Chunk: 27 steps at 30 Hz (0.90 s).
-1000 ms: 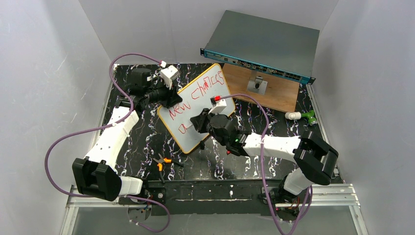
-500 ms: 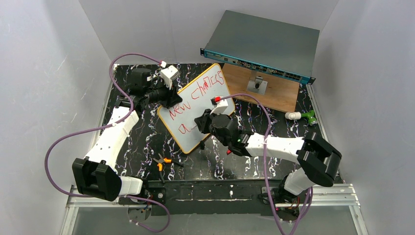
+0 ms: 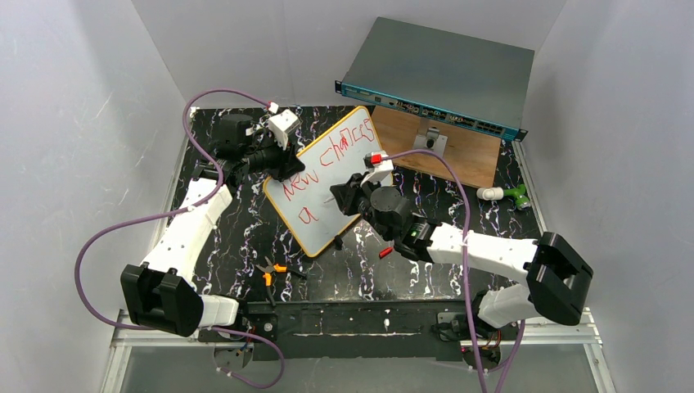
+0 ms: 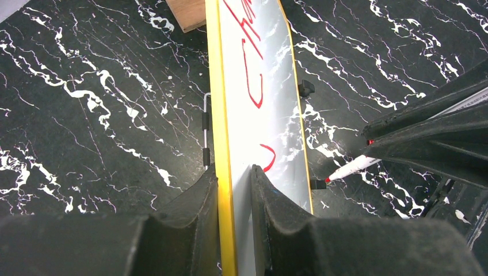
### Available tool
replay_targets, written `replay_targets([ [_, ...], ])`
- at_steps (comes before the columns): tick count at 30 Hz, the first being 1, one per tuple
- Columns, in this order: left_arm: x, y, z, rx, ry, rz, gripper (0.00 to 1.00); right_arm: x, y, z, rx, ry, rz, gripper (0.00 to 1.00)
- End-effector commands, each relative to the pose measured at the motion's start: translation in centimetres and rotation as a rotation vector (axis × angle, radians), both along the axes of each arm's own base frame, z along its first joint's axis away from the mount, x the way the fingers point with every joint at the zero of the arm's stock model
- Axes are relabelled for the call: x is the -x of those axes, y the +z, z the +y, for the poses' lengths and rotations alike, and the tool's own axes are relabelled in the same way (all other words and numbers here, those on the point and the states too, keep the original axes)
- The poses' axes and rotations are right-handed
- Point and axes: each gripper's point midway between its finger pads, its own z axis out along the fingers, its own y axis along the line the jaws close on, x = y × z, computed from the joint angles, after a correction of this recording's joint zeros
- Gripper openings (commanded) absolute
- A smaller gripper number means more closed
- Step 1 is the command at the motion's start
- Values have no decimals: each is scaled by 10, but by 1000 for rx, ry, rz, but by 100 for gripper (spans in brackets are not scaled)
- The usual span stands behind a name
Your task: Write a sentence on the whiteboard
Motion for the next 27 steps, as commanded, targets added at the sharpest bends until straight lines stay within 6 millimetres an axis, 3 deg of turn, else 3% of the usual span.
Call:
replay_targets([
  [1,15,-32,16,-143,-27,42,0,-11,16,0,-11,-21,-61,1],
  [12,14,-31,14,-136,-31,49,0,-25,22,9,-46,-2,-61,1],
  [27,9,-28,12,-128,-29,49,0,-27,26,27,-75,41,-49,1],
])
